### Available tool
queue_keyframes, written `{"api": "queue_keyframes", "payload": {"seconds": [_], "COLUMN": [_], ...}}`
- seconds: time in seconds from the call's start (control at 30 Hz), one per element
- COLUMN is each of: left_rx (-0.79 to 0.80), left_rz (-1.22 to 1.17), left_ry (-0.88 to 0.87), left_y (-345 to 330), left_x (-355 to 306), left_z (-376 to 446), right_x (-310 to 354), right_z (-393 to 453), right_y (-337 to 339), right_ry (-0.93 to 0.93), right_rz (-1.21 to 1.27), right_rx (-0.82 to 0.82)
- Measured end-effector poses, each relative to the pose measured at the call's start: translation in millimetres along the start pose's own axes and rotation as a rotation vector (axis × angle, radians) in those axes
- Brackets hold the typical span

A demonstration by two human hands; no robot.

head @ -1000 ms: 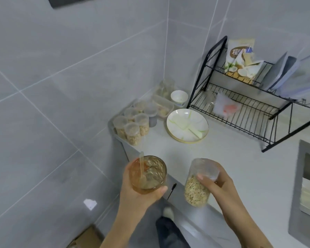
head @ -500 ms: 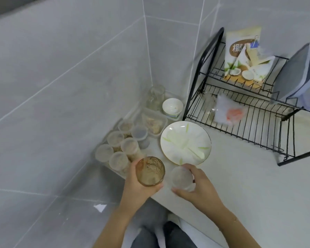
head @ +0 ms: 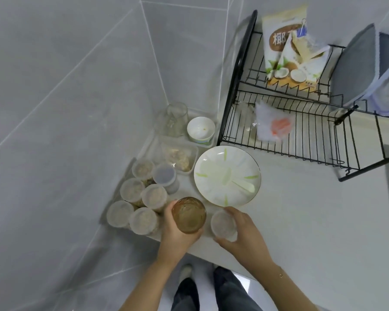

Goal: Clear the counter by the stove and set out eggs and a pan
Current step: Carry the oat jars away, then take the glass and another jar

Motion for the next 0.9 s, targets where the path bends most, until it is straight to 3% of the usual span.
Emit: {"api": "queue_keyframes", "payload": {"seconds": [0.17, 0.33, 0.6, 0.9], "left_rx": [0.099, 0.187, 0.33, 0.347], "left_rz": [0.038, 0.326, 0.783, 0.977], "left_ry": [-0.076, -0.324, -0.409, -0.509], "left_y": [3.9, 9.9, -9.1, -9.9], "left_x": [1.2, -10.2, -27.5, -26.0], "left_z": [-2.6, -6.8, 7.1, 19.7], "right_x": [-6.1, -15.6, -15.8, -8.8], "right_z": [-2.2, -13.6, -11.5, -5.6], "right_y": [-6.3, -4.5, -10.8, -18.9], "right_ry": [-0.011, -0.158, -0.163, -0.2], "right_rz": [0.05, 0.386, 0.437, 0.453], "right_rx": [-0.006, -0.057, -0.106, -0.157]}}
Point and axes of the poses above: each hand's wrist, its own z-axis towards the middle knuckle, its own y-axis out of the back of the hand, x = y × z, the point moved 6 cm from there along z, towards the middle knuckle, and after that the axes turned 1 degree about y, right-handed, at the moved point
